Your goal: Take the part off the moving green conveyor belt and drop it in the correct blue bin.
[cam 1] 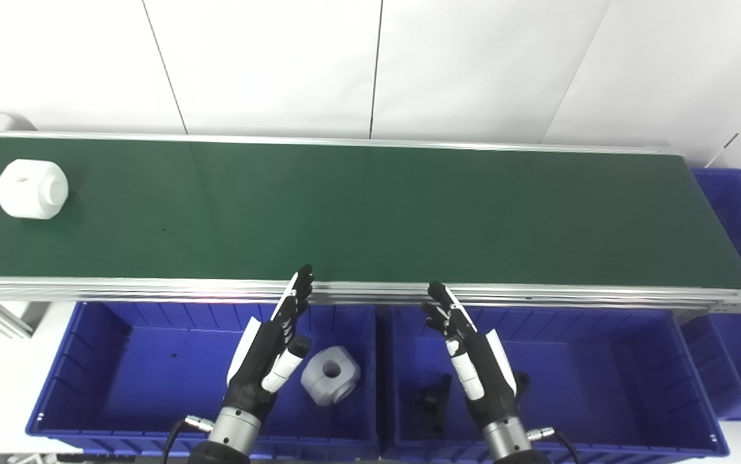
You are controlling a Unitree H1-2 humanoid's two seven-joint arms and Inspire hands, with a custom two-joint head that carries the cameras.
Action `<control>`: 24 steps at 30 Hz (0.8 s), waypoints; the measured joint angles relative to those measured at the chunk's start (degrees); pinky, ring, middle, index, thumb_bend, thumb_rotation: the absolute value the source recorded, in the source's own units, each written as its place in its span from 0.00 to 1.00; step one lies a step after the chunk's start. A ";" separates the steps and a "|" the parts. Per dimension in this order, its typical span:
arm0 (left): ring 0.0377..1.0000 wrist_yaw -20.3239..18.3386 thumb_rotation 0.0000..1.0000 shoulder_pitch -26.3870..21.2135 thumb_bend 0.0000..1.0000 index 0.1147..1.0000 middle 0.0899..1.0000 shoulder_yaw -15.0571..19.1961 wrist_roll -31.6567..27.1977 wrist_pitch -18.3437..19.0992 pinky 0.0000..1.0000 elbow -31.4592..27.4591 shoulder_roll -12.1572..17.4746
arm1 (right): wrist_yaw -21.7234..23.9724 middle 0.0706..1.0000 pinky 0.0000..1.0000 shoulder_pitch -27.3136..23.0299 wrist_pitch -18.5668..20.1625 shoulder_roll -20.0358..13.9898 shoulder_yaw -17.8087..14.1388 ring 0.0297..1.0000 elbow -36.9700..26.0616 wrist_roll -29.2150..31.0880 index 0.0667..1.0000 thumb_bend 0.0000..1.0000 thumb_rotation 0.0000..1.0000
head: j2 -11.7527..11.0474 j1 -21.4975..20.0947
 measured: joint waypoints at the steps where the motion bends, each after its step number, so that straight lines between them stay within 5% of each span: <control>1: 1.00 0.00 0.95 0.00 0.90 0.99 1.00 0.00 0.00 0.00 1.00 0.00 0.00 | 0.00 0.95 0.88 0.00 0.00 0.00 0.00 0.89 0.00 -0.01 0.94 0.86 1.00 | 0.00 0.00; 24: 1.00 -0.02 0.95 0.03 0.90 0.99 1.00 -0.06 0.00 0.01 1.00 -0.01 0.00 | 0.29 0.94 0.87 0.04 0.00 0.00 0.00 0.89 -0.19 0.00 0.95 0.87 0.99 | -0.09 -0.26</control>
